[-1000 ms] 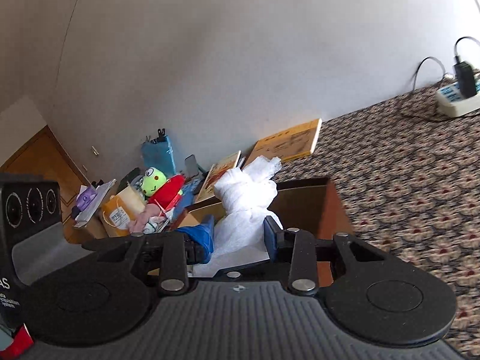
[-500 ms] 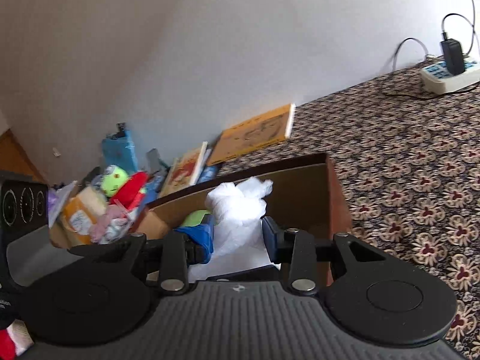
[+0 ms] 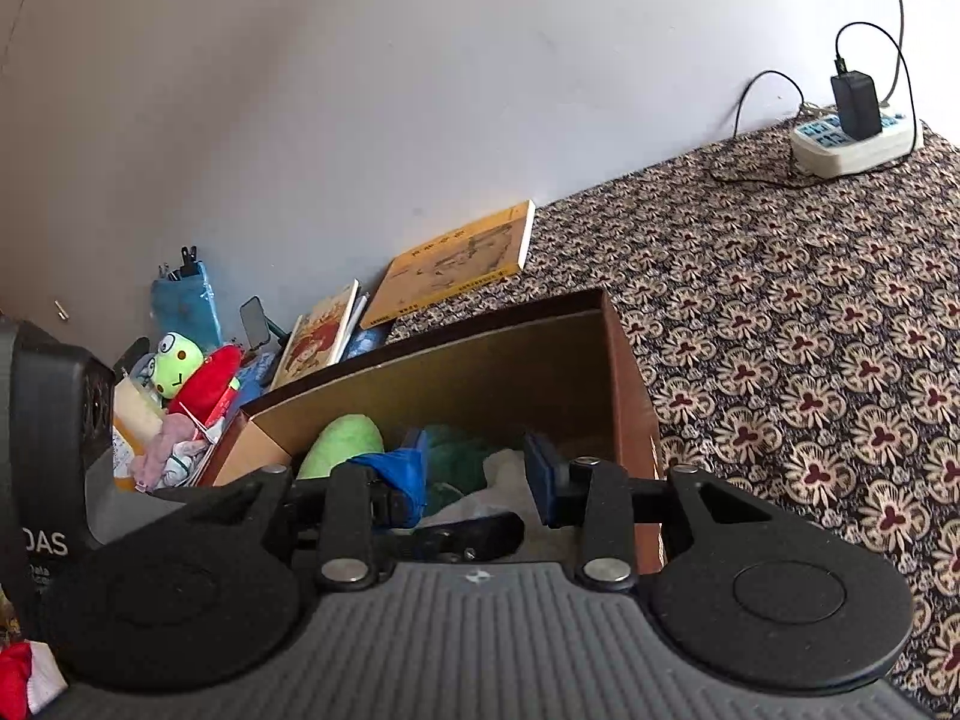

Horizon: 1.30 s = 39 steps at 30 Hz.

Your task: Organize soft objects

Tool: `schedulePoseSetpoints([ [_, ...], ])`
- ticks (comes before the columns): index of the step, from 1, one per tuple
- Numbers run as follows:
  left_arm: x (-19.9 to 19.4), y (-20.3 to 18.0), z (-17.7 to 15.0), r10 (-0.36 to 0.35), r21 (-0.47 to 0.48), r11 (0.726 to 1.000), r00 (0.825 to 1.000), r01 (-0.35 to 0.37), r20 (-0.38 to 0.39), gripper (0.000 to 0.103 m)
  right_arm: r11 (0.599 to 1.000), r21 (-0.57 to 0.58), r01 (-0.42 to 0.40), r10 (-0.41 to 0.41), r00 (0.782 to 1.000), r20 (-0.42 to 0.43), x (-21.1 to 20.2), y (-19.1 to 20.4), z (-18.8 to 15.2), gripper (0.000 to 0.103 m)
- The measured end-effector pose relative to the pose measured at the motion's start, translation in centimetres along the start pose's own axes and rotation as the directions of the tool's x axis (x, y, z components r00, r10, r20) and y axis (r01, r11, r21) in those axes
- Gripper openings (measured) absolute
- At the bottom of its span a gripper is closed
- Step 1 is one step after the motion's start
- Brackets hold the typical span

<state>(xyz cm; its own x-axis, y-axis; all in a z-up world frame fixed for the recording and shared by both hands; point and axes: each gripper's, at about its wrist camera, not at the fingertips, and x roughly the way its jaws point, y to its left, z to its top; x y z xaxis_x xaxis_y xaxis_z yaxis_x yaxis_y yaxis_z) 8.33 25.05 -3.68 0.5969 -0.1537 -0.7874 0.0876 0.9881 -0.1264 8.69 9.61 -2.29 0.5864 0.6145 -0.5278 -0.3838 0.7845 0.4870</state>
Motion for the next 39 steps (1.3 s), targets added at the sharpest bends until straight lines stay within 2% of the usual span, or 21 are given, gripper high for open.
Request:
schedulePoseSetpoints([
  [12, -2.4, 0.0, -1.1, 0.098, 0.019, 0.995, 0.995, -0.098, 0.017, 0.065, 1.0, 0.011, 0.013, -0.012, 0.999, -0.04, -1.7, 0.8, -0.6, 0.019],
  [20, -5.5, -3.0, -1.4, 0.124, 0.071, 0.989, 0.987, -0.132, 0.098, 0.067, 0.99, -0.047, 0.131, -0.128, 0.991, 0.049, -5.8, 1.0, -0.8, 0.02],
  [24, -6.4, -5.5, -1.3, 0.08, 0.08, 0.993, 0.992, -0.088, 0.1, 0.067, 0.978, -0.044, 0.203, -0.198, 0.974, 0.107, -8.2, -0.1, -0.8, 0.02],
  [31, -6.7, -11.3, -1.4, 0.016, 0.125, 0.992, 0.993, -0.031, 0.12, 0.071, 0.958, 0.048, 0.281, -0.285, 0.943, 0.172, -12.0, -4.2, -0.7, 0.021],
  [32, -6.7, -12.3, -1.4, 0.01, 0.135, 0.991, 0.992, -0.027, 0.129, 0.074, 0.952, 0.065, 0.298, -0.305, 0.935, 0.182, -12.6, -4.9, -0.7, 0.021],
  [34, -6.4, -14.1, -1.6, 0.0, 0.136, 0.99, 0.99, -0.019, 0.138, 0.074, 0.933, 0.09, 0.348, -0.359, 0.913, 0.194, -13.7, -6.2, -0.9, 0.021],
  [39, -4.8, -18.0, -1.7, -0.011, 0.169, 0.986, 0.996, -0.003, 0.087, 0.074, 0.898, 0.121, 0.423, -0.438, 0.882, 0.171, -15.7, -9.3, -1.1, 0.022],
])
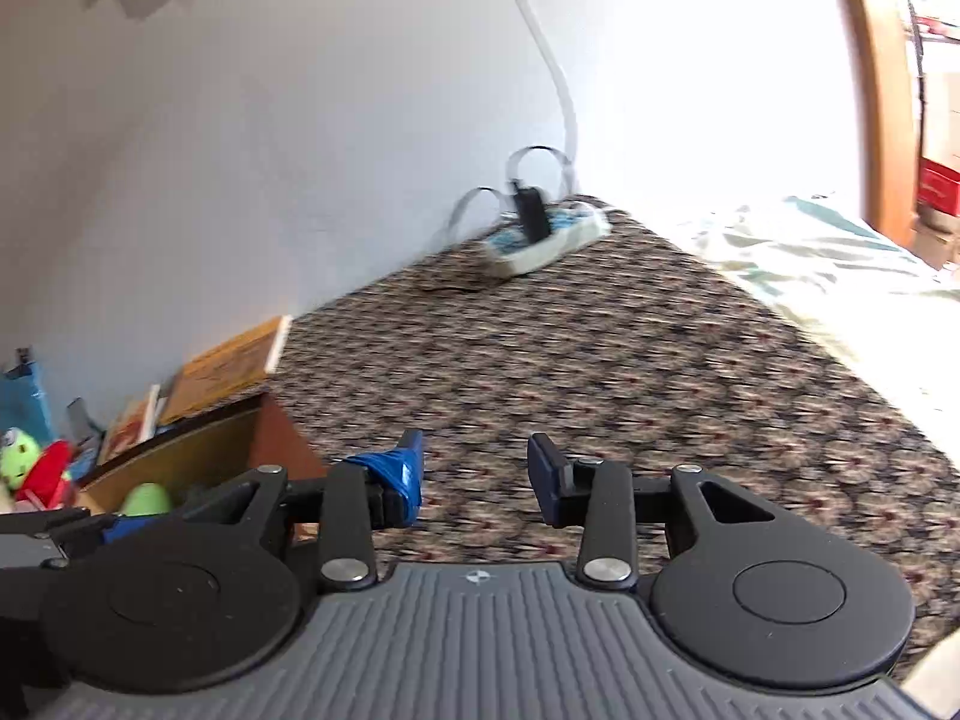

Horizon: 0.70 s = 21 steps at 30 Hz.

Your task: Organize soft objects

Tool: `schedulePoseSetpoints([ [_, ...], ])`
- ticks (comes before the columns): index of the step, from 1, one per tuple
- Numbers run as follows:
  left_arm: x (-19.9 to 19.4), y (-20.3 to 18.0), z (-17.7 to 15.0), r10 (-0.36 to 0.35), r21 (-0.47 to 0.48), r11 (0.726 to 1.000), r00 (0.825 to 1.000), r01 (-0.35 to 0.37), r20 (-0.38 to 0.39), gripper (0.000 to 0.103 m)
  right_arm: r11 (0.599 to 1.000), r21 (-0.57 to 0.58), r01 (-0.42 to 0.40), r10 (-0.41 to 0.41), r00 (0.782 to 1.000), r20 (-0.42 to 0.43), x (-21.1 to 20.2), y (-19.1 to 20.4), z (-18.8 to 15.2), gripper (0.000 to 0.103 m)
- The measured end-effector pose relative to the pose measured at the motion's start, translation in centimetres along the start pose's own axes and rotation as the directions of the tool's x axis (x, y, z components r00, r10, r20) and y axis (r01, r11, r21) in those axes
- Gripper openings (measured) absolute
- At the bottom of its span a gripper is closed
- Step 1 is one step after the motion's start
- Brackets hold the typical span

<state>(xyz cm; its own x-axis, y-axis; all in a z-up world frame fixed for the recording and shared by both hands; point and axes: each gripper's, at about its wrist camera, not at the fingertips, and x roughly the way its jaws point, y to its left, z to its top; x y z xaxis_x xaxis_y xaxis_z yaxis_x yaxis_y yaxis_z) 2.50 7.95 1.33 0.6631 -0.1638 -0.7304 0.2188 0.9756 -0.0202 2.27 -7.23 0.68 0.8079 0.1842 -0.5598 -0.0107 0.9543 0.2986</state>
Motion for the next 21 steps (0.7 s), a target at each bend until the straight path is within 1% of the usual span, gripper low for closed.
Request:
schedulePoseSetpoints([
  [4, 1.4, -2.9, 0.1, 0.007, 0.023, 1.0, 0.999, -0.006, -0.045, 0.074, 0.998, -0.007, 0.064, -0.064, 0.996, -0.056, 0.1, -2.4, 0.0, 0.022],
  [8, 2.8, -5.2, -0.2, 0.021, 0.039, 0.999, 0.996, -0.017, -0.092, 0.074, 0.997, 0.023, 0.077, -0.075, 0.993, -0.088, 0.1, -4.9, -0.4, 0.022],
  [10, 3.4, -5.9, -0.3, 0.029, 0.041, 0.999, 0.993, -0.024, -0.114, 0.074, 0.996, 0.016, 0.088, -0.086, 0.992, -0.096, 0.0, -5.6, -0.6, 0.022],
  [14, 4.7, -6.8, -0.5, 0.037, 0.023, 0.999, 0.987, -0.034, -0.155, 0.074, 0.996, 0.001, 0.094, -0.093, 0.989, -0.114, 0.3, -6.6, -0.6, 0.022],
  [21, 5.5, -7.7, -1.0, 0.071, -0.005, 0.997, 0.981, -0.073, -0.183, 0.074, 0.998, -0.017, 0.059, -0.061, 0.977, -0.206, 1.3, -7.4, -1.4, 0.022],
])
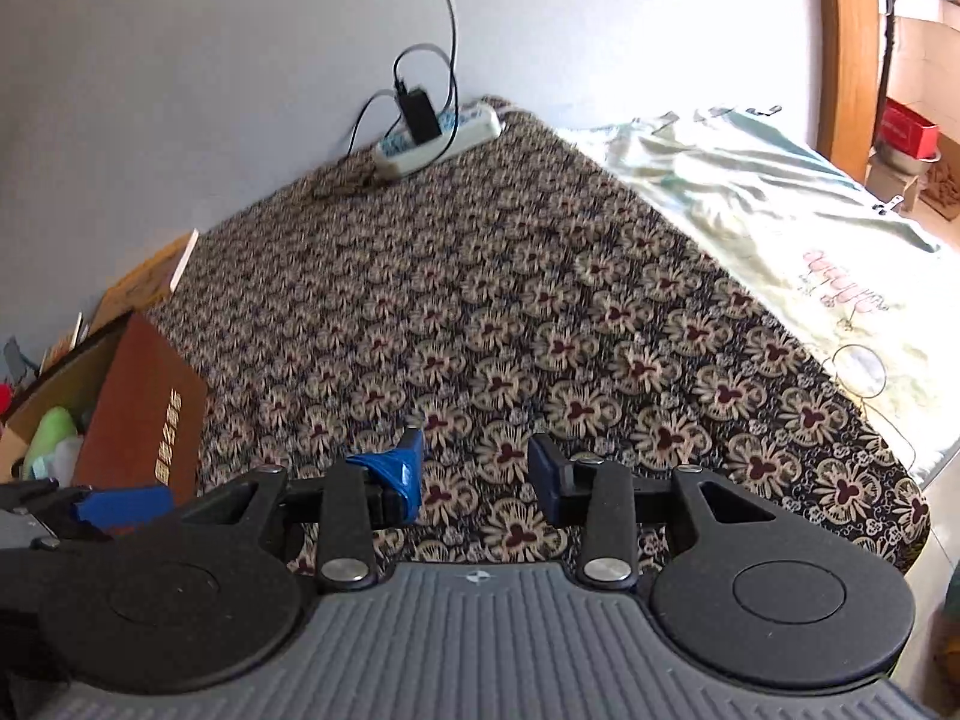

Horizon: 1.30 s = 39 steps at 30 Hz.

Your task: Organize soft objects

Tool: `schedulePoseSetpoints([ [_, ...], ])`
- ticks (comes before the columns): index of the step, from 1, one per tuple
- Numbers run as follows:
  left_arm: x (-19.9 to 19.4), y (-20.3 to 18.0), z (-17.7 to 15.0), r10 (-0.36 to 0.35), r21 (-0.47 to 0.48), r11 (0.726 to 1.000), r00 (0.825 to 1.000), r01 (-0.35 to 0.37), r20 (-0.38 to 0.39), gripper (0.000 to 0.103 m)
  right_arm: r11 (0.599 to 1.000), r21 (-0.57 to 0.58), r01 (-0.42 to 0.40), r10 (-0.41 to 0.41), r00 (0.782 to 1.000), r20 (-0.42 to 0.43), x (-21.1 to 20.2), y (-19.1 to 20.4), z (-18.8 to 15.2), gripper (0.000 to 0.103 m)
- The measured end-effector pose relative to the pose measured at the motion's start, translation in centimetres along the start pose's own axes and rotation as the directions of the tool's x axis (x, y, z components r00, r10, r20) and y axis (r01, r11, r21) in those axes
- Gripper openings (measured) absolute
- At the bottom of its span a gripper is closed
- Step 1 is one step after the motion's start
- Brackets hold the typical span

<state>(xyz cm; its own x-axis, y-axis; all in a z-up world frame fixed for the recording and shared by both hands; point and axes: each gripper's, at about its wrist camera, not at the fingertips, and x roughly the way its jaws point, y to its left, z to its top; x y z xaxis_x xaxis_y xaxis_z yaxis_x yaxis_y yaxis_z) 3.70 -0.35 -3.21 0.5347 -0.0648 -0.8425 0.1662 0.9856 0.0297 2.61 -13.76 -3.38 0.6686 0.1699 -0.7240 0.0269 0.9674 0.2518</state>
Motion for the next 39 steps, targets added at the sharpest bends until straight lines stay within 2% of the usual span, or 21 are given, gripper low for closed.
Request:
schedulePoseSetpoints([
  [6, 0.7, 0.0, -1.0, 0.024, -0.035, 0.999, 0.998, -0.026, -0.059, 0.074, 0.999, 0.003, -0.037, 0.037, 0.997, -0.067, 1.1, -0.3, -0.5, 0.022],
  [11, 0.7, -0.1, -1.8, 0.037, -0.042, 0.998, 0.996, -0.04, -0.076, 0.074, 0.998, -0.01, -0.061, 0.06, 0.993, -0.106, 1.8, 0.0, -0.8, 0.022],
  [17, 0.5, 0.4, -1.9, 0.038, -0.076, 0.996, 0.996, -0.045, -0.086, 0.074, 0.996, -0.05, -0.079, 0.073, 0.99, -0.119, 1.7, 0.7, -0.8, 0.022],
  [28, 0.3, 0.6, -1.6, 0.037, -0.102, 0.994, 0.996, -0.045, -0.079, 0.074, 0.992, -0.113, -0.054, 0.042, 0.993, -0.111, 1.3, 1.3, -0.6, 0.022],
  [39, 0.0, 1.5, -2.0, 0.082, -0.13, 0.987, 0.992, -0.094, -0.095, 0.074, 0.985, -0.153, -0.08, 0.061, 0.99, -0.129, 1.8, 2.1, -0.5, 0.022],
])
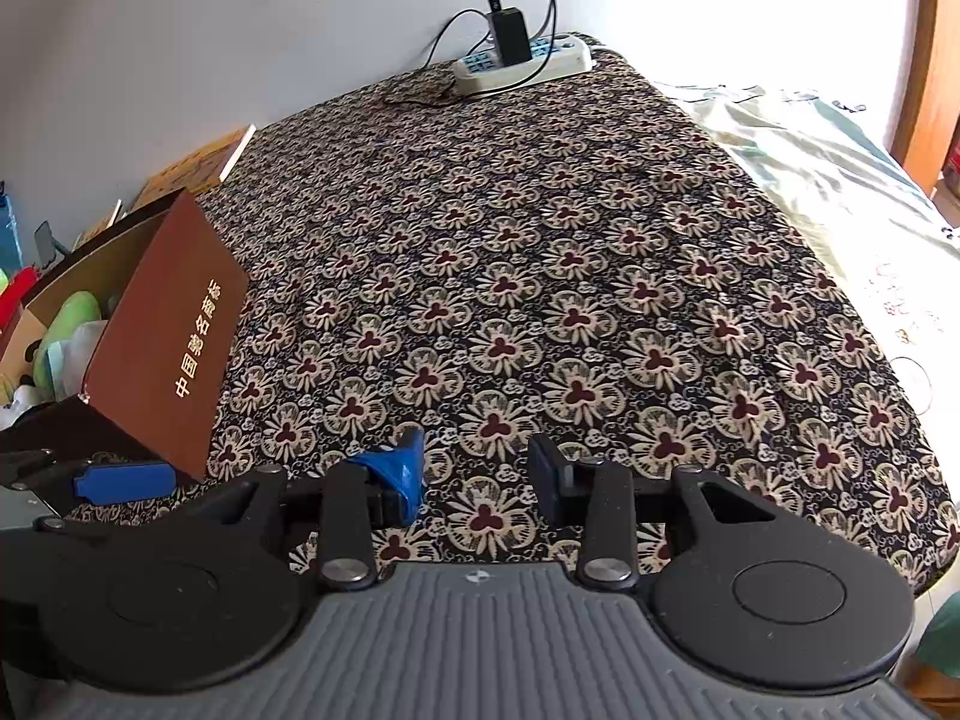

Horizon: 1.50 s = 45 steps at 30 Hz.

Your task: Organize soft objects

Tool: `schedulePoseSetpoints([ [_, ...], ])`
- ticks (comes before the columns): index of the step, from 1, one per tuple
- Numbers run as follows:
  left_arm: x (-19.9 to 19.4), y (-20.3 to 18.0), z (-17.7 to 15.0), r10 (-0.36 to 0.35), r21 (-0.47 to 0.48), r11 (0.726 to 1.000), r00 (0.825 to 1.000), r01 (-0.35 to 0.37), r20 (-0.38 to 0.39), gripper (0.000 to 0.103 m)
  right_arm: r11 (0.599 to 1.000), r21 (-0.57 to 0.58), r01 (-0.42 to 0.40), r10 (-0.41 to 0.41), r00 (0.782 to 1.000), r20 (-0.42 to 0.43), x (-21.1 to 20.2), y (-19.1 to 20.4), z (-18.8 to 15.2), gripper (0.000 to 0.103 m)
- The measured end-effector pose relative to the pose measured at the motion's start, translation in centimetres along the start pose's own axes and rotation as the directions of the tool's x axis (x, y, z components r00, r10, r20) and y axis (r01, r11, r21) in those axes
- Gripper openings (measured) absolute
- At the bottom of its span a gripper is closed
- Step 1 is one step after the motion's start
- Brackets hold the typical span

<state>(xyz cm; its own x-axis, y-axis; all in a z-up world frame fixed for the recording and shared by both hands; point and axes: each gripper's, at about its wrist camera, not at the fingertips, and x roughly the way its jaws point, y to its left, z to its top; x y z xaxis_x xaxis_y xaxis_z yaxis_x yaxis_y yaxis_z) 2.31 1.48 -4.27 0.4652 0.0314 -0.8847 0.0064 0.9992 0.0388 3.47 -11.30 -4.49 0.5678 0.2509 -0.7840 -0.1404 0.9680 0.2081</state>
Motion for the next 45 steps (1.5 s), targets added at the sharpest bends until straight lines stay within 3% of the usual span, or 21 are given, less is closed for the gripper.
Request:
schedulePoseSetpoints([
  [13, 0.2, 0.6, -0.2, 0.049, -0.027, 0.998, 0.999, -0.05, -0.019, 0.074, 1.0, -0.018, 0.009, -0.009, 1.0, -0.005, 0.4, -0.1, 0.3, 0.022],
  [29, 0.4, -0.7, 0.1, 0.055, -0.008, 0.998, 0.998, -0.055, -0.019, 0.074, 0.995, -0.027, 0.098, -0.098, 0.995, 0.007, -0.1, -0.9, -0.3, 0.022],
  [45, -0.2, -0.4, 0.2, 0.077, 0.003, 0.997, 0.997, -0.077, 0.011, 0.074, 0.996, -0.045, 0.081, -0.081, 0.997, -0.01, 0.1, -0.8, -0.1, 0.022],
])
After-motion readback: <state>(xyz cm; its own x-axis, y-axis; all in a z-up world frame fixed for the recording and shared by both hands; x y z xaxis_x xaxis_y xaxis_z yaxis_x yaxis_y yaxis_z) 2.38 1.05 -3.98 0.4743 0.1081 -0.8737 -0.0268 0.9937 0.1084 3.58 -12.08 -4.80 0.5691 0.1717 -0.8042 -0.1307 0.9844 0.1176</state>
